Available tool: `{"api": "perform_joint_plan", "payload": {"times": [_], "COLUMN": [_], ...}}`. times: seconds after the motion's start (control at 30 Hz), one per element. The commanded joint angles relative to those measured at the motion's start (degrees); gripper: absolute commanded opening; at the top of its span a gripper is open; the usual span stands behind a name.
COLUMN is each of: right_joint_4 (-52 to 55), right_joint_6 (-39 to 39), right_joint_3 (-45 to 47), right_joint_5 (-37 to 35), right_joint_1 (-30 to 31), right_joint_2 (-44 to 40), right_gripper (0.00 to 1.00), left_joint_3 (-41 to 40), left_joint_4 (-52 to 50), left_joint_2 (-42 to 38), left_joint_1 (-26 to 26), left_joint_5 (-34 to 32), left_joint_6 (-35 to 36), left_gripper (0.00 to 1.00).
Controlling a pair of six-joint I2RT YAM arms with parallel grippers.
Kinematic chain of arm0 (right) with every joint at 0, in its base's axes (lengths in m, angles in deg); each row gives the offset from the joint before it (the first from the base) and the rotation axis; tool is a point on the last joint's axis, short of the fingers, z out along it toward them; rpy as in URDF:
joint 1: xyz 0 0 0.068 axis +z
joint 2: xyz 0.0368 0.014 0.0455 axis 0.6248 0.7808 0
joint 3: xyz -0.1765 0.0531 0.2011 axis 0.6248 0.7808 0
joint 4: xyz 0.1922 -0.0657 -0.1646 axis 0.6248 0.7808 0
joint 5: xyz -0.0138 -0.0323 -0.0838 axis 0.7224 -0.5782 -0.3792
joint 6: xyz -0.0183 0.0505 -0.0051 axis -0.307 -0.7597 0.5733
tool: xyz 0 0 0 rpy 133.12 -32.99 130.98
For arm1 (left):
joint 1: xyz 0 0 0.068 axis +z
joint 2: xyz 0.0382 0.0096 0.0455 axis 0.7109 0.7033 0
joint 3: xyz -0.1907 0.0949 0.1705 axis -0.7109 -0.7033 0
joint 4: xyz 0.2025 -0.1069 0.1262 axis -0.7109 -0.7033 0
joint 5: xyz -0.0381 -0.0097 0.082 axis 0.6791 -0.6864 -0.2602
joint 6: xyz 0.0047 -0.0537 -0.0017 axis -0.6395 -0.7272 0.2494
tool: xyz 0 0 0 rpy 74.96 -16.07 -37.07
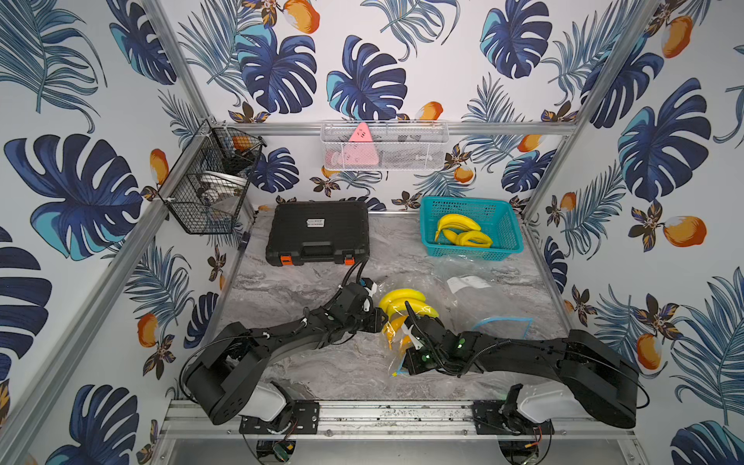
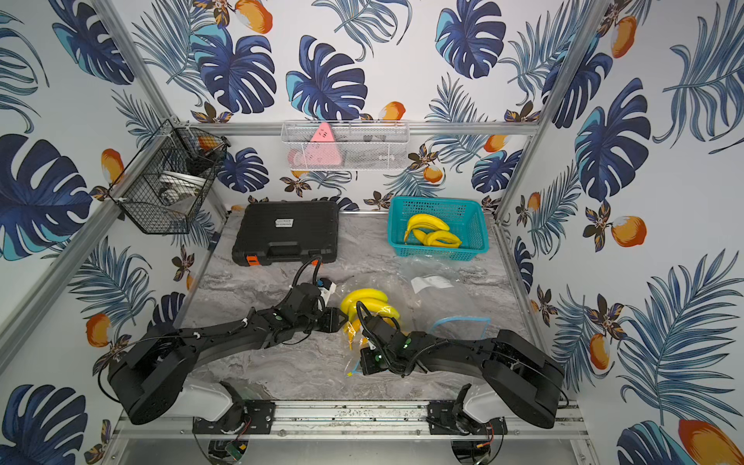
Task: Open the zip-top bag and take out the banana
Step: Pick up the banana from the zipper food storage bag.
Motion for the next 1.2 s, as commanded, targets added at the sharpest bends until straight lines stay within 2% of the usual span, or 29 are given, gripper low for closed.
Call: {"api": "perform_joint_plan", "payload": {"times": [0.0,0.1,0.27,0.37,0.53,0.67,0.77,0.9,1.03,1.17], "right_joint_4": [-0.6,-0.5,-0.8,-1.5,-0.7,-0.7,-2.0,-3.0,-1.9,3.1], "right_joint_6": [2.0,1.7,1.5,1.2,1.2,1.3,0.6,0.2,0.2,0.8], "right_joint_3": [0.6,1.7,3.0,3.9,4.4,4.5,5.1,5.7,5.1,3.3], "right_joint_5": [2.8,2.2,1.3,1.9,2.5,2.9,2.9,2.7,2.5,2.0], "right_joint_1": [0.1,0.0,0.0,0.0,0.0,0.0,0.0,0.0,0.0,0.0], "right_joint_2": [-0.6,-1.5,-3.1,-4.5,-8.2,-10.0,-10.2,-9.9,-10.6,-12.9], "right_gripper": [0.0,0.0,0.0,0.0,0.0,0.0,0.0,0.0,0.0,0.0], "left_joint_3": [0.5,0.2,0.2,-0.9,-1.1,-1.2,-2.0,-3.1,-3.5,-3.2], "left_joint_4": [1.0,3.0,6.4,6.8,9.3,13.3,15.9,18.7,18.5,14.9], "left_joint_2": [0.3,-1.0,0.7,2.0,6.3,9.0,9.7,10.1,9.7,7.5], "left_joint_1": [0.0,0.1,-0.4,-0.5,-0.6,-0.5,-0.5,-0.6,-0.5,0.1], "left_joint_5": [-2.3,-3.1,2.3,0.8,1.4,2.2,2.5,2.6,1.4,-2.8], "left_joint_6": [1.6,1.9,1.4,-0.2,-2.1,-3.5,-4.4,-5.4,-5.7,-4.7], "left_gripper": [0.5,0.53,0.53,0.56,0.54,0.45,0.29,0.0,0.0,0.0]}}
